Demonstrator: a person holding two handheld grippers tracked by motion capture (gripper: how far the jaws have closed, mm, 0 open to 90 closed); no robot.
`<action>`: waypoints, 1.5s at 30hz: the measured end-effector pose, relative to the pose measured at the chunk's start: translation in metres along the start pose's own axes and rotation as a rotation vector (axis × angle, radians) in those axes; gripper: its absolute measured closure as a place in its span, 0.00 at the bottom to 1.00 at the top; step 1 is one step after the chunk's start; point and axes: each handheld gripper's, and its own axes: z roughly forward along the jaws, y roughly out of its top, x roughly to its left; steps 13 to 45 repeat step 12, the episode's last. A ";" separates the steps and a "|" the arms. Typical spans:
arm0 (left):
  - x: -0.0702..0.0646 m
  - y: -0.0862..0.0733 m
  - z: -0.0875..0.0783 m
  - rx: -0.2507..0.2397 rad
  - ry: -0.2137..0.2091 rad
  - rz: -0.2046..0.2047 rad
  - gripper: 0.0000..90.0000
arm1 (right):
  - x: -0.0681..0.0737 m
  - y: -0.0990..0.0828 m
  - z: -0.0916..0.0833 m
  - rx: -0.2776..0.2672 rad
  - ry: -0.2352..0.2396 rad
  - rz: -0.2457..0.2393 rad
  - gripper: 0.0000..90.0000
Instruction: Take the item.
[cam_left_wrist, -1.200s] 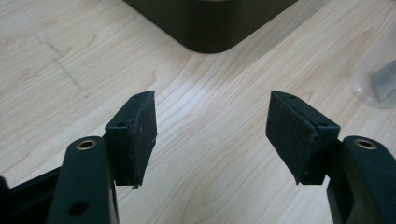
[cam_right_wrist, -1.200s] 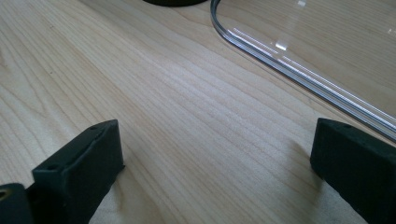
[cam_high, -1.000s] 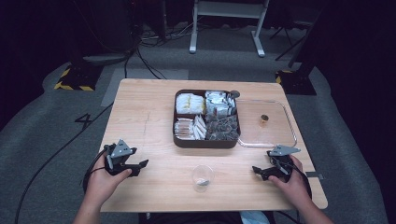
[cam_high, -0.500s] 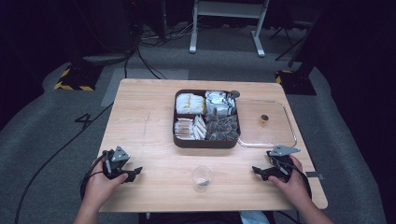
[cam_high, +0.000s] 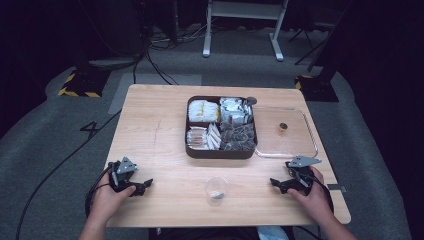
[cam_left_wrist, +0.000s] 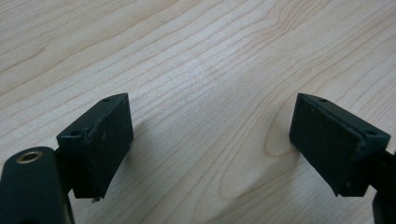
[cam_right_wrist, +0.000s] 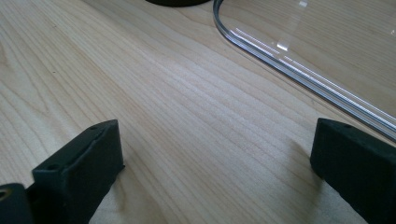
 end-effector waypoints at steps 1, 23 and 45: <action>0.000 0.000 0.000 0.003 0.001 0.003 0.15 | 0.000 0.000 0.000 0.000 0.000 0.000 0.03; 0.000 0.002 0.002 0.014 0.003 0.001 0.10 | 0.000 0.000 0.000 0.000 0.000 0.000 0.03; 0.000 0.002 0.002 0.014 0.003 0.001 0.10 | 0.000 0.000 0.000 0.000 0.000 0.000 0.03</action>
